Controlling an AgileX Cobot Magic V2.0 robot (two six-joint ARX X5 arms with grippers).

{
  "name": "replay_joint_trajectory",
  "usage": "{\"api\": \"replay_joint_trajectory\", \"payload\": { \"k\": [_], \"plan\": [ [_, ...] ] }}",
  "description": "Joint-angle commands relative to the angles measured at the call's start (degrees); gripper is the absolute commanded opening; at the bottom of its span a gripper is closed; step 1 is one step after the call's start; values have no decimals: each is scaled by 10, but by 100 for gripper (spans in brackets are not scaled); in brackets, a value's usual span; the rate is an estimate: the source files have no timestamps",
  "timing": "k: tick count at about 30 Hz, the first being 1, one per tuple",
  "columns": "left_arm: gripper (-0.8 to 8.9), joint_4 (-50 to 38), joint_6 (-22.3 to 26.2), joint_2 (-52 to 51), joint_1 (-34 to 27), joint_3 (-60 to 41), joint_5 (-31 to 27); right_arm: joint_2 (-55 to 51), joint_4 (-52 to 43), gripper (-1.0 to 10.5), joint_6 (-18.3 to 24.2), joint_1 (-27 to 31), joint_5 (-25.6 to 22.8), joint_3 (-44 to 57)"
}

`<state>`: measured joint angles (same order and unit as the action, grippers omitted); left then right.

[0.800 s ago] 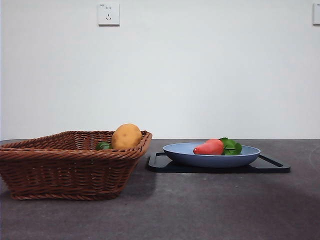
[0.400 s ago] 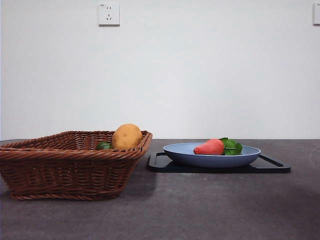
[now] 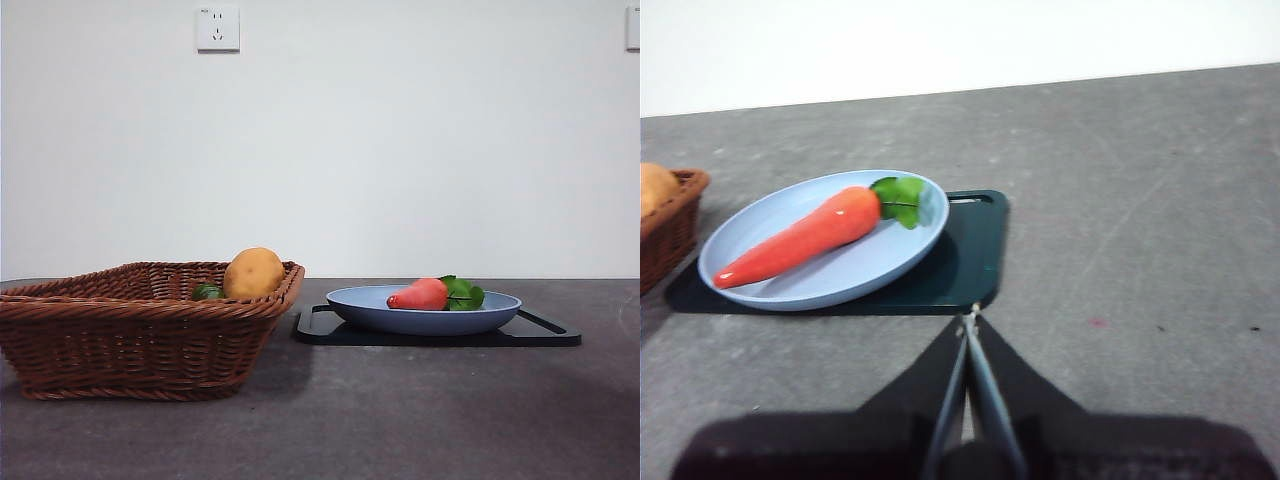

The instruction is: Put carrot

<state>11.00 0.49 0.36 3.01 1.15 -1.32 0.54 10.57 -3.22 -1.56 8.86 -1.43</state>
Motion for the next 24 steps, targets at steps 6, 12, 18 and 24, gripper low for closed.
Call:
{"api": "replay_joint_trajectory", "payload": {
  "k": [6,12,18,24],
  "plan": [
    [8,-3,7,-1,-1,-5,1,5,-3,3,-4,-2,-2,7],
    [8,-3,7,-1,-1,-5,1,6,-3,4,-4,-2,-2,7],
    [8,-3,7,-1,-1,-5,1,6,-3,4,-4,-2,-2,7],
    [8,-3,7,-1,-1,-5,1,6,-3,3,-4,-2,-2,7]
  ]
}}
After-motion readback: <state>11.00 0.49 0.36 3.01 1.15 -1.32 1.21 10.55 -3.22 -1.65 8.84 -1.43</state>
